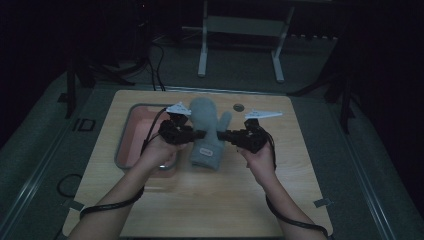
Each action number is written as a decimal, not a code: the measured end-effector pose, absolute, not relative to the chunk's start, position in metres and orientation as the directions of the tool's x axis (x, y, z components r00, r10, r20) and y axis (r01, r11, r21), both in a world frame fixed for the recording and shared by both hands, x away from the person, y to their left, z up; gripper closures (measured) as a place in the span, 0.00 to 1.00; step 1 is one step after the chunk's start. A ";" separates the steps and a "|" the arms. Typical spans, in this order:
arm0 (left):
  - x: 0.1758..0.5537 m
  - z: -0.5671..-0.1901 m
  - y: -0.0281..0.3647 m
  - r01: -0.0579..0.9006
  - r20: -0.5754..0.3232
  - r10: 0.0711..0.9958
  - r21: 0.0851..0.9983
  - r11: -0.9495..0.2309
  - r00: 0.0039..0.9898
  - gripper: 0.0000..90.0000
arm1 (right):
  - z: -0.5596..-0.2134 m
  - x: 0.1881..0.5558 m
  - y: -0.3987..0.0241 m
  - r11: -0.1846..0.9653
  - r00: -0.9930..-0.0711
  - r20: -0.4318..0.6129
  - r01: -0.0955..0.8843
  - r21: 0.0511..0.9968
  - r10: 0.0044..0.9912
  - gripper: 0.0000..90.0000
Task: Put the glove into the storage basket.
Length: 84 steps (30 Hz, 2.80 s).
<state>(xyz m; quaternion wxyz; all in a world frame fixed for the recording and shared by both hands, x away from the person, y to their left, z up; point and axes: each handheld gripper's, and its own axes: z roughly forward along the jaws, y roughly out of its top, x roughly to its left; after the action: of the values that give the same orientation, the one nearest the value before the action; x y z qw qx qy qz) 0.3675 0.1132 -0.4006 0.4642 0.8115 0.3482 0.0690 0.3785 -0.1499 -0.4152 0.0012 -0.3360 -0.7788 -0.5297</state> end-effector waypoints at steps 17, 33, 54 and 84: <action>0.374 -0.384 0.220 0.551 -0.212 0.723 0.790 -0.269 0.657 0.89 | -0.397 0.410 -0.038 0.264 -0.820 0.361 0.505 0.822 0.445 0.91; 0.393 -0.465 0.251 0.706 -0.303 0.789 0.674 -0.219 0.534 0.88 | -0.468 0.431 0.019 0.370 -0.777 0.364 0.584 0.723 0.513 0.91; 0.426 -0.506 0.220 0.815 -0.142 0.895 0.490 -0.308 0.423 0.76 | -0.497 0.448 0.053 0.554 -0.757 0.178 0.596 0.581 0.628 0.85; 0.370 -0.467 0.234 0.592 -0.008 0.903 0.757 -0.275 0.429 0.15 | -0.446 0.437 0.009 0.564 -0.856 0.150 0.448 0.694 0.495 0.18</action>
<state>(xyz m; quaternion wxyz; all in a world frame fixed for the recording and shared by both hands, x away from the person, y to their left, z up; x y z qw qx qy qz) 0.3703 0.2341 -0.4667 0.3540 0.7676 0.4871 0.2196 0.4370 0.0087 -0.4462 -0.0306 -0.2666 -0.8838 -0.3834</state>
